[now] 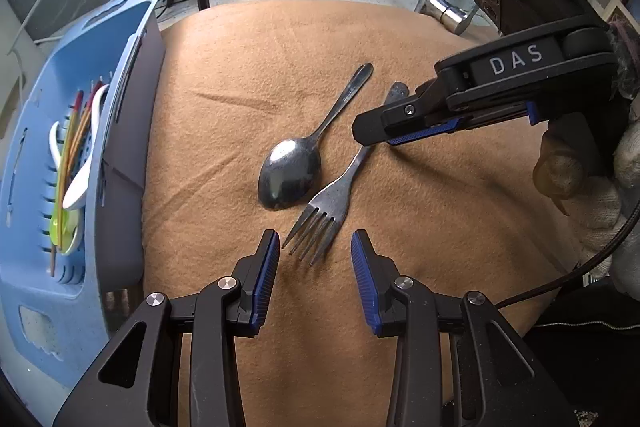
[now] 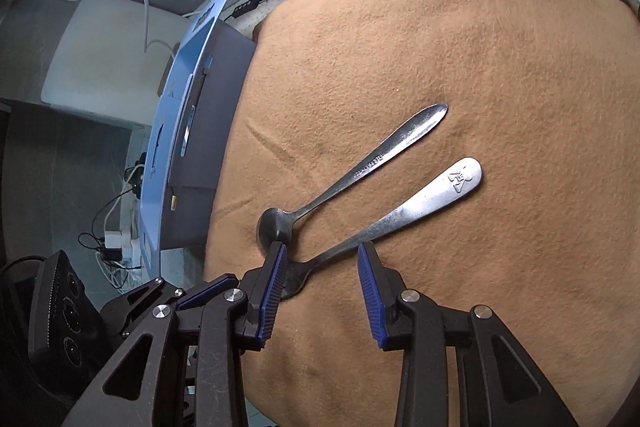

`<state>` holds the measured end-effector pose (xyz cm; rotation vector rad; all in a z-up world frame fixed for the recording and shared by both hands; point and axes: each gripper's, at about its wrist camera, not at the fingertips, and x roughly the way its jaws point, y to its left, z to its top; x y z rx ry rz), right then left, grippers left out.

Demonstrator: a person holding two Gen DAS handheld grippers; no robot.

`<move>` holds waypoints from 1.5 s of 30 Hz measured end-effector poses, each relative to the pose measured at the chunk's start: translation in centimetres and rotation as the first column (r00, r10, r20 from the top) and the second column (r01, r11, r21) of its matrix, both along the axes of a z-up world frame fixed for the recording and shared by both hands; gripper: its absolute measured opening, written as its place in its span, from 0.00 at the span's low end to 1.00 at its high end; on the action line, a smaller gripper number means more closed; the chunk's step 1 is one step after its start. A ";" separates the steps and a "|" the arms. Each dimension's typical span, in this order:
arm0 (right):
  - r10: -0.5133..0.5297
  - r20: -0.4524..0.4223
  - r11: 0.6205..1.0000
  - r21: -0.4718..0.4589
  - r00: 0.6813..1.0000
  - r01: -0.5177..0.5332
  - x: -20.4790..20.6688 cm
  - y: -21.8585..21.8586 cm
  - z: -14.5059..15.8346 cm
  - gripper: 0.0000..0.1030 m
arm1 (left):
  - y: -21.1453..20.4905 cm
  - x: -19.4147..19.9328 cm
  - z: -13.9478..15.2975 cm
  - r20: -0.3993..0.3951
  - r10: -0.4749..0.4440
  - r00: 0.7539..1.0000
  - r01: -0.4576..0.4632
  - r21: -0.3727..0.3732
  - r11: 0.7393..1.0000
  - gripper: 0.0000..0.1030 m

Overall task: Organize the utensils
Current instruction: 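Lower the left tool onto the metal fork and close on it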

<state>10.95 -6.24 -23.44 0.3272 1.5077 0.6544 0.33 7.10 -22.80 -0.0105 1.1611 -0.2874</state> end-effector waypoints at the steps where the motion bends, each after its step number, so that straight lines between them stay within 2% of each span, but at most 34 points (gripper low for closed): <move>1: -0.003 0.000 1.000 -0.003 1.000 0.003 -0.1 0.0 0.0 0.32 | 0.1 0.0 -0.1 -0.001 -0.001 1.000 0.001 0.005 1.000 0.35; 11: -0.021 -0.040 1.000 -0.004 0.999 0.021 0.1 0.1 -1.2 0.32 | -0.9 0.8 -1.1 -0.037 -0.059 0.998 0.061 0.045 0.997 0.35; 23: -0.061 -0.054 0.998 -0.012 0.997 0.060 0.5 0.7 -1.7 0.31 | -1.0 1.3 -1.8 -0.021 -0.069 0.997 0.069 0.013 0.998 0.34; 25: -0.073 -0.055 0.997 -0.015 0.996 0.072 0.6 0.9 -1.8 0.31 | -1.0 1.5 -1.9 -0.010 -0.066 0.998 0.066 0.002 0.998 0.31; 27: -0.081 -0.049 0.997 -0.025 0.996 0.080 0.6 1.0 -1.8 0.28 | -1.0 1.3 -1.9 0.001 -0.065 0.998 0.065 -0.001 0.998 0.23; 30: -0.084 -0.042 0.996 -0.041 0.996 0.082 0.6 1.1 -1.9 0.25 | -0.8 1.4 -2.0 0.009 -0.060 0.998 0.061 -0.015 0.998 0.21; 35: -0.093 -0.036 0.994 -0.061 0.995 0.091 0.6 1.1 -2.0 0.15 | -0.7 1.3 -2.1 0.015 -0.054 0.998 0.055 -0.038 0.998 0.20; 45: -0.119 -0.051 0.992 -0.055 0.992 0.116 0.7 0.5 -2.1 0.13 | -1.6 0.8 -2.3 0.021 -0.088 0.996 0.088 -0.004 0.996 0.21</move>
